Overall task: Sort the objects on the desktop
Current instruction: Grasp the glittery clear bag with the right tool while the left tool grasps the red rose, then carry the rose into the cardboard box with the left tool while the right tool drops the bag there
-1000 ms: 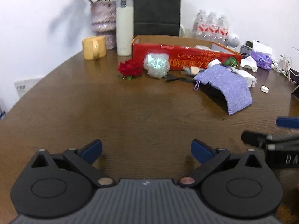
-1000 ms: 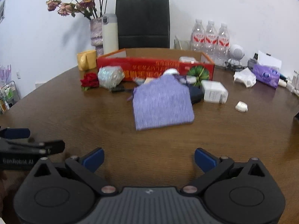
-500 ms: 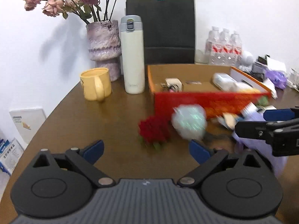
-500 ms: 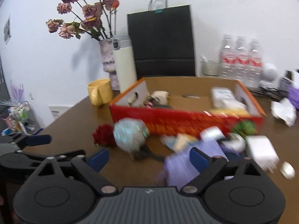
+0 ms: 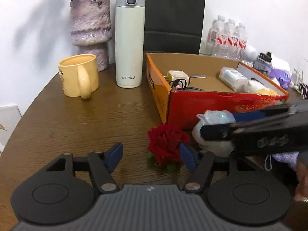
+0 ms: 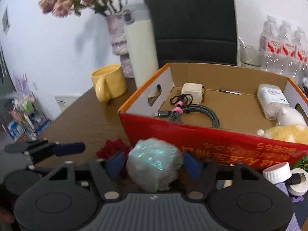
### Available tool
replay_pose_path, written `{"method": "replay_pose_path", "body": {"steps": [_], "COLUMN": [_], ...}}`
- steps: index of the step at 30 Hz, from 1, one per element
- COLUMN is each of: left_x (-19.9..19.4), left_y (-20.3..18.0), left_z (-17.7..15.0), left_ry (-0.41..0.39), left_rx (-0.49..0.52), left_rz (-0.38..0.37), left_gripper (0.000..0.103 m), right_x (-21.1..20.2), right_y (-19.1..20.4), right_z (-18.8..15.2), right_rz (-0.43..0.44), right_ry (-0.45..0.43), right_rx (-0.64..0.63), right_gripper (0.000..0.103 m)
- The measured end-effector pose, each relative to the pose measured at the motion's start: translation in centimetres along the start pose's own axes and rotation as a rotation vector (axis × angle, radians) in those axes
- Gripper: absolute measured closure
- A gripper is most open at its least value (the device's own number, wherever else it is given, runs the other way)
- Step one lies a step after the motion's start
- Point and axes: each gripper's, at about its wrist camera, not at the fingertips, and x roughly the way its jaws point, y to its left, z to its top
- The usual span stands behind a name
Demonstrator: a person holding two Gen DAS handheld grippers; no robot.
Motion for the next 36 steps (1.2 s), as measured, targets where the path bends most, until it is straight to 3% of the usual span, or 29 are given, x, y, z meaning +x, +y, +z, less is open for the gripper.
{"method": "replay_pose_path", "body": {"steps": [1,4,10,12,16,27,36], "left_x": [0.1,0.3,2.9,3.5,2.8,-10.5,-18.9], "left_y": [-0.2,-0.8,-1.9,-2.2,-2.6,-5.8,-10.2], "left_z": [-0.1,0.3,1.7,1.5,0.8,-1.8,-1.7], "left_ry": [-0.001,-0.01,0.019,0.033,0.035,-0.14,-0.278], "left_rx": [0.012,0.023,-0.001,-0.009,-0.042,-0.185,-0.111], "left_rz": [-0.009,-0.024,-0.013,-0.006,0.001,0.007,-0.051], "left_gripper": [0.035,0.032,0.037,0.055,0.063,0.064,0.064], "right_x": [0.3,-0.9,-7.6,-9.3,-11.4,-16.7,-23.8], "right_y": [0.1,-0.6,-3.5,-4.3,-4.9,-3.7,-2.9], "right_z": [-0.1,-0.1,-0.5,-0.9,-2.0,-6.1,-7.9], "right_rz": [-0.007,0.01,-0.015,-0.034,-0.066,-0.102,-0.126], "right_ry": [0.008,-0.017,-0.154,-0.177,-0.201,-0.24,-0.336], "right_rx": [0.004,0.048,0.112,0.123,0.107,0.05,0.04], "right_gripper": [0.067,0.076,0.076,0.076,0.076,0.075,0.075]}}
